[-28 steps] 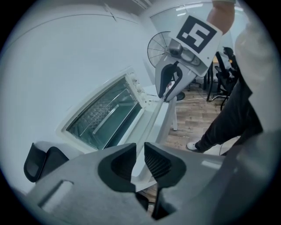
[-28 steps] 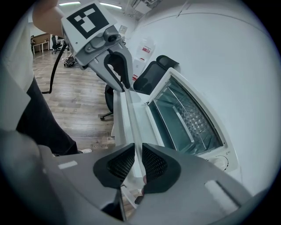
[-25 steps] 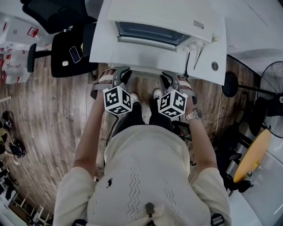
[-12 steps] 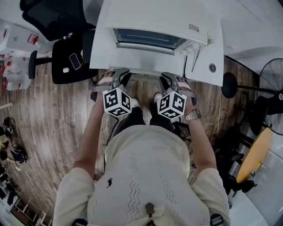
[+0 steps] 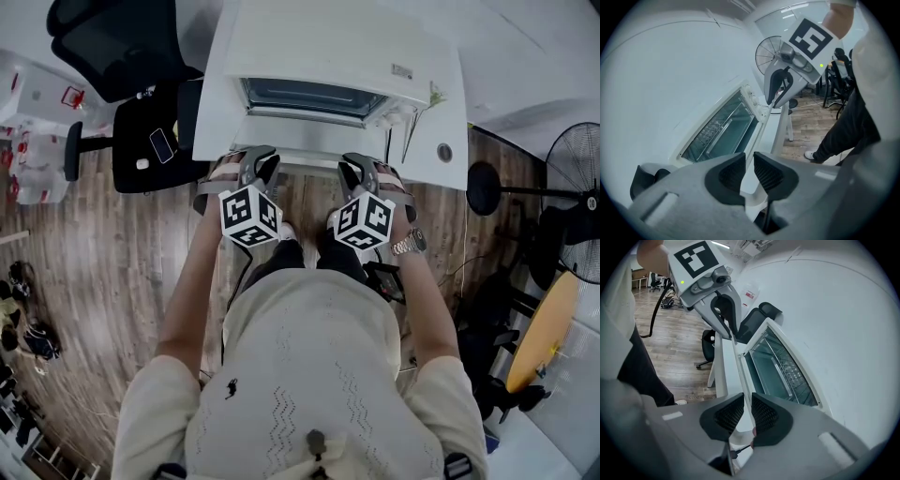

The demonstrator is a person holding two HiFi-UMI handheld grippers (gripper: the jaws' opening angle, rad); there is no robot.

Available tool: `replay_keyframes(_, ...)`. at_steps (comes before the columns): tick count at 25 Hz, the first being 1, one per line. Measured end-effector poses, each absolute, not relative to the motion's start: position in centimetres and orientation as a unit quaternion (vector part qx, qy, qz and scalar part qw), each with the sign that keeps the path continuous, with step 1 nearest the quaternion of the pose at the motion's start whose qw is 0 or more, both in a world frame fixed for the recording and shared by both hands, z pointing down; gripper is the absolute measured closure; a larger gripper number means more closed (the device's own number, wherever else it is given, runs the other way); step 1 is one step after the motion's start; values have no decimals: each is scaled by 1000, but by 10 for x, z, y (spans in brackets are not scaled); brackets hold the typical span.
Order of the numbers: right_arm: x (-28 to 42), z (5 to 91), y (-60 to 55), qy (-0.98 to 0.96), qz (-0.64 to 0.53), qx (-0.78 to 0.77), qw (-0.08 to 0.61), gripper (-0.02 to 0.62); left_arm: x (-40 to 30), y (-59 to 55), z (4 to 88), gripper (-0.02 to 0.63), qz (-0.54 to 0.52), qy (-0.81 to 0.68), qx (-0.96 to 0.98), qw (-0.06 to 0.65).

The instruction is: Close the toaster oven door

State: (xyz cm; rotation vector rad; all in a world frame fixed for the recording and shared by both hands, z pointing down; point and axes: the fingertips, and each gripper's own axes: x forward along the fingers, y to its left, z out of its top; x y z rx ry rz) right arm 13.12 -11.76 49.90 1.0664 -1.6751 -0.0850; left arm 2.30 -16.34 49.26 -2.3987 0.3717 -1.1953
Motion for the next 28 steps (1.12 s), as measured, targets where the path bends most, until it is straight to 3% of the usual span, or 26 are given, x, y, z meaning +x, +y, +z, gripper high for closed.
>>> replay_keyframes(28,146,477,-147,-693,-50,481,535,520,38,-192,470,541,-402,143,-877,221)
